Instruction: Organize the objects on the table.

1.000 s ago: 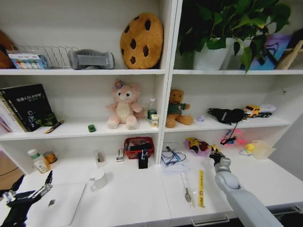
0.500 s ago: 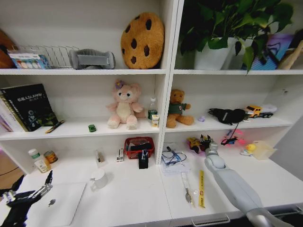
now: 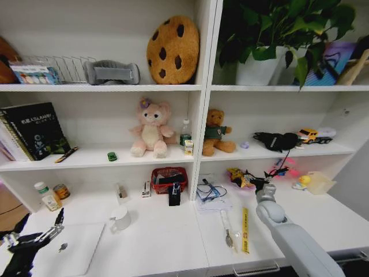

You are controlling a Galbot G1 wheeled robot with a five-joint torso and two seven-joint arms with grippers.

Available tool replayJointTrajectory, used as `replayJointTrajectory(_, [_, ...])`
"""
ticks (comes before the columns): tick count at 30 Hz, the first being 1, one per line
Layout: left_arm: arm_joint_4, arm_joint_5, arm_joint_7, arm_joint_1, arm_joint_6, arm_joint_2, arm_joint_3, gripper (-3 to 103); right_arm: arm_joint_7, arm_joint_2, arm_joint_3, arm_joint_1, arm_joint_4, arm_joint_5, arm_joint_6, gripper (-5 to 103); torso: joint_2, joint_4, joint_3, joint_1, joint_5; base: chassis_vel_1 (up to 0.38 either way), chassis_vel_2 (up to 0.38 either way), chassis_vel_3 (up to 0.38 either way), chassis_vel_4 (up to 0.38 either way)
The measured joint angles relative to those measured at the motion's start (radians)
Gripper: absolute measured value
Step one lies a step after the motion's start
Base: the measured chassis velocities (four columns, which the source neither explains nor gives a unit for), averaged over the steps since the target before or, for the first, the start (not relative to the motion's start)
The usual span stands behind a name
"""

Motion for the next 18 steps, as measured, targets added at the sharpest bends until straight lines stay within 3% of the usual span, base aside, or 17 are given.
replayJointTrajectory(2, [0.000,0.000,0.000,0.000,0.000,0.000,0.000,100,-0.026,-0.007,0.036,-0.064,0.047,0.004,0.013,100,0.000,-0.0001,0.000,0.000,0.0001,0.000,0.000,0.000,0.000])
replayJointTrajectory(4, [0.000,0.000,0.000,0.000,0.000,0.000,0.000,100,-0.084,-0.016,0.161,-0.240,0.169,0.009,0.052,100,0.000,-0.0003,0.000,0.000,0.0000,0.000,0.000,0.000,0.000])
replayJointTrajectory(8, [0.000,0.000,0.000,0.000,0.000,0.000,0.000,100,-0.113,-0.009,0.250,-0.346,0.227,-0.003,0.094,100,0.000,-0.0001,0.000,0.000,0.0002,0.000,0.000,0.000,0.000])
replayJointTrajectory(10, [0.000,0.000,0.000,0.000,0.000,0.000,0.000,100,-0.149,0.016,0.355,-0.480,0.289,-0.005,0.151,100,0.000,-0.0002,0.000,0.000,0.0001,0.000,0.000,0.000,0.000])
replayJointTrajectory(18, [0.000,0.000,0.000,0.000,0.000,0.000,0.000,100,-0.182,0.100,0.441,-0.681,0.407,-0.040,0.257,100,0.000,-0.0003,0.000,0.000,0.0001,0.000,0.000,0.000,0.000])
